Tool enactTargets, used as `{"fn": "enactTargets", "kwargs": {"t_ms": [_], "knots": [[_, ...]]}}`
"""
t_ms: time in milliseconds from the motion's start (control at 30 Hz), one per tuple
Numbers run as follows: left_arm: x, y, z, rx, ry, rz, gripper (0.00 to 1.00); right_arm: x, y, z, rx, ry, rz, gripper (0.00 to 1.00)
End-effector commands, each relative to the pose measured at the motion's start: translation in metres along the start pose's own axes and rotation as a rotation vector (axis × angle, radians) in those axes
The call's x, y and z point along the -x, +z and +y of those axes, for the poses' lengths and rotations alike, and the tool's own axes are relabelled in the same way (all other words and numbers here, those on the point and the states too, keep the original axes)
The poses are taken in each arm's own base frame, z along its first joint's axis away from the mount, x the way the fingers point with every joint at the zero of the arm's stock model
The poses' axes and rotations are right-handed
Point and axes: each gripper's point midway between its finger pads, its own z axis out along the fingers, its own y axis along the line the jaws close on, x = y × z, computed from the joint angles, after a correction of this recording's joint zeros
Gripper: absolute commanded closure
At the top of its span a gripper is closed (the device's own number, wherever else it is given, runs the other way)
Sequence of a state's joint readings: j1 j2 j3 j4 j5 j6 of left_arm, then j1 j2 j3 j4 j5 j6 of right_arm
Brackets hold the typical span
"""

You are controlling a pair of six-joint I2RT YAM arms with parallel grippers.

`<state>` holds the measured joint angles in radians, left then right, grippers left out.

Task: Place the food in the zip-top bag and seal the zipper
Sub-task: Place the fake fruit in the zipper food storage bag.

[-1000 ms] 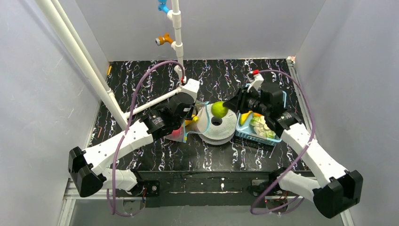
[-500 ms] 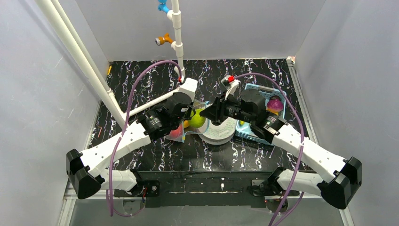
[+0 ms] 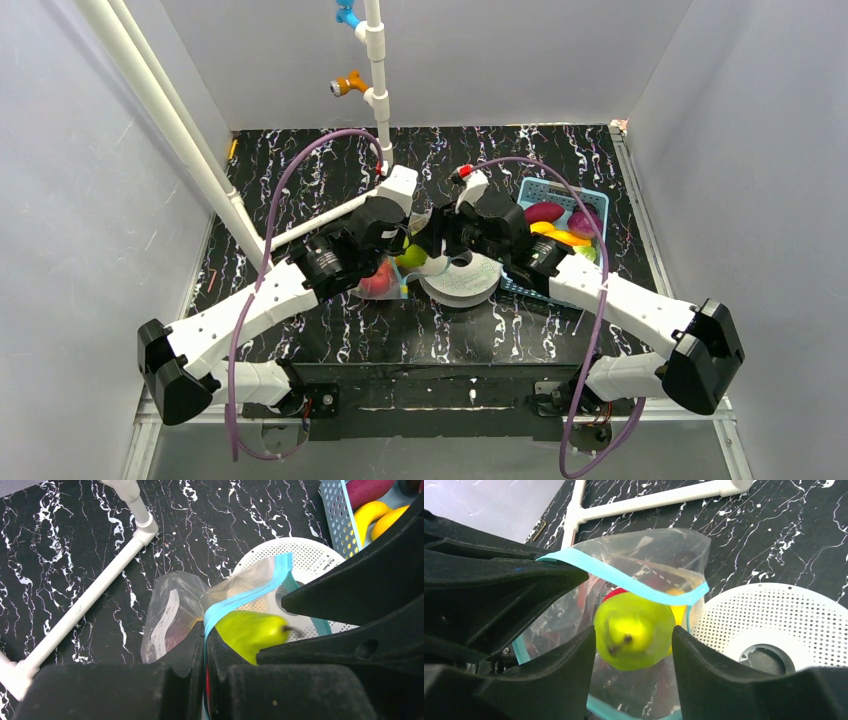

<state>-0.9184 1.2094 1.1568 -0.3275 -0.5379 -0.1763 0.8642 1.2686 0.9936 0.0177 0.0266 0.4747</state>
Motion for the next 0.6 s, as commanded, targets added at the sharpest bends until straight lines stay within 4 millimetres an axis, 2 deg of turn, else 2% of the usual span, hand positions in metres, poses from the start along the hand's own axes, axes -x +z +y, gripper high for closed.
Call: {"fn": "enactTargets", "kwargs": {"t_ms": [0, 67, 100, 267, 567], "knots": [[0.009, -0.004, 0.007, 0.028, -0.014, -0.042, 1.00, 0.040, -0.001, 0.019, 0.043, -0.005, -0.107, 0.30], [0.008, -0.003, 0.004, 0.020, -0.015, -0.031, 1.00, 0.037, -0.001, 0.021, 0.052, 0.000, -0.094, 0.20], [0.008, -0.003, 0.002, 0.011, -0.018, -0.027, 1.00, 0.034, -0.002, 0.022, 0.063, 0.004, -0.086, 0.18], [0.006, -0.002, -0.003, -0.016, -0.029, -0.020, 1.00, 0.024, -0.008, 0.022, 0.074, 0.025, -0.063, 0.16], [0.012, -0.008, 0.003, 0.000, -0.031, -0.042, 1.00, 0.052, -0.042, -0.012, -0.125, -0.060, -0.176, 0.16]]}}
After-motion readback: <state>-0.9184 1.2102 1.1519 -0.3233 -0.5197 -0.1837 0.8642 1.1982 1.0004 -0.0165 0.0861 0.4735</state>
